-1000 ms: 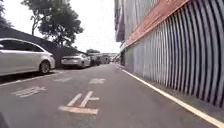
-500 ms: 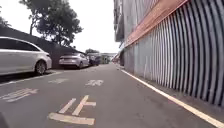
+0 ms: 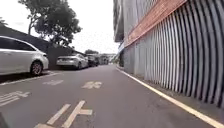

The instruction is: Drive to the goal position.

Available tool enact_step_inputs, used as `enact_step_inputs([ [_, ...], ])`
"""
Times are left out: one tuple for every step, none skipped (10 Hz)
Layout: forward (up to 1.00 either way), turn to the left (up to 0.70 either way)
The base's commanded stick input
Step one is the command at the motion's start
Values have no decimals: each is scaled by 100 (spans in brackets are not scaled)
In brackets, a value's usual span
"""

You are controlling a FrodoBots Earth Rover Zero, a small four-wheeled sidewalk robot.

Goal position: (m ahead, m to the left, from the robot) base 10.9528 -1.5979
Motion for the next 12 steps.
enact_step_inputs([
  [45,0],
  [45,0],
  [45,0],
  [45,0],
  [45,0],
  [45,0],
  [45,0],
  [45,0],
  [45,0],
  [45,0],
  [45,0],
  [45,0],
])
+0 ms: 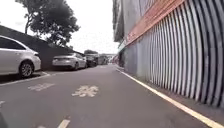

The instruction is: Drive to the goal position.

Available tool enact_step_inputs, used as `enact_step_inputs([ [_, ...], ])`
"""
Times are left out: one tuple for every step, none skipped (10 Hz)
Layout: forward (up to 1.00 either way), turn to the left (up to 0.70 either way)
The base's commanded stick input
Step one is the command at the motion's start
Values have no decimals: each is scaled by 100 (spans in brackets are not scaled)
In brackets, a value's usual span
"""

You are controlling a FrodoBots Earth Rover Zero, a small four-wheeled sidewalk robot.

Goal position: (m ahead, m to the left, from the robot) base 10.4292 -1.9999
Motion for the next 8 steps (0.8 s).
enact_step_inputs([
  [45,0],
  [45,0],
  [45,0],
  [45,0],
  [45,0],
  [45,0],
  [45,0],
  [45,0],
])
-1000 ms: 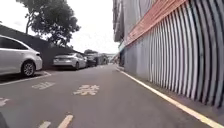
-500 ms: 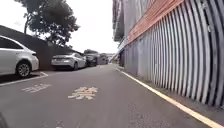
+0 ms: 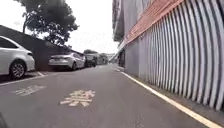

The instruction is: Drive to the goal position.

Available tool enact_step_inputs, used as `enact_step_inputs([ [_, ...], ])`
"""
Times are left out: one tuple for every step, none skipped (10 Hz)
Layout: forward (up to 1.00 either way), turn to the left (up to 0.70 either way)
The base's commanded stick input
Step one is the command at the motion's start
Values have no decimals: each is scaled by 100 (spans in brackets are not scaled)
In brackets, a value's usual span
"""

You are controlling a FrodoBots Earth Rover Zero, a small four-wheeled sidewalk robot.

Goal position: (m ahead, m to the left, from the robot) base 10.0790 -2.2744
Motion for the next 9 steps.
enact_step_inputs([
  [45,0],
  [45,0],
  [45,0],
  [45,0],
  [45,0],
  [45,0],
  [45,0],
  [45,0],
  [45,0],
])
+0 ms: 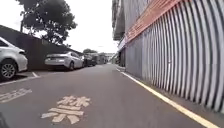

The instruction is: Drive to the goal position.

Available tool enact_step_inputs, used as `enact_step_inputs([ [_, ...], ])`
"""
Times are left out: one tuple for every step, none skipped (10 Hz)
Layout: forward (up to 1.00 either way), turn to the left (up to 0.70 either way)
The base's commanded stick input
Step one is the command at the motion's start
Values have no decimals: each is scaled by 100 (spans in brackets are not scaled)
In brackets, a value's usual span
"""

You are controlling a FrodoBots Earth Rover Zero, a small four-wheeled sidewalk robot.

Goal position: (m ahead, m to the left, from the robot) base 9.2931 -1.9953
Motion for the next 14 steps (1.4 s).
enact_step_inputs([
  [45,0],
  [45,0],
  [45,0],
  [45,0],
  [45,0],
  [45,0],
  [45,0],
  [45,0],
  [45,0],
  [45,0],
  [45,0],
  [45,0],
  [45,0],
  [45,0],
])
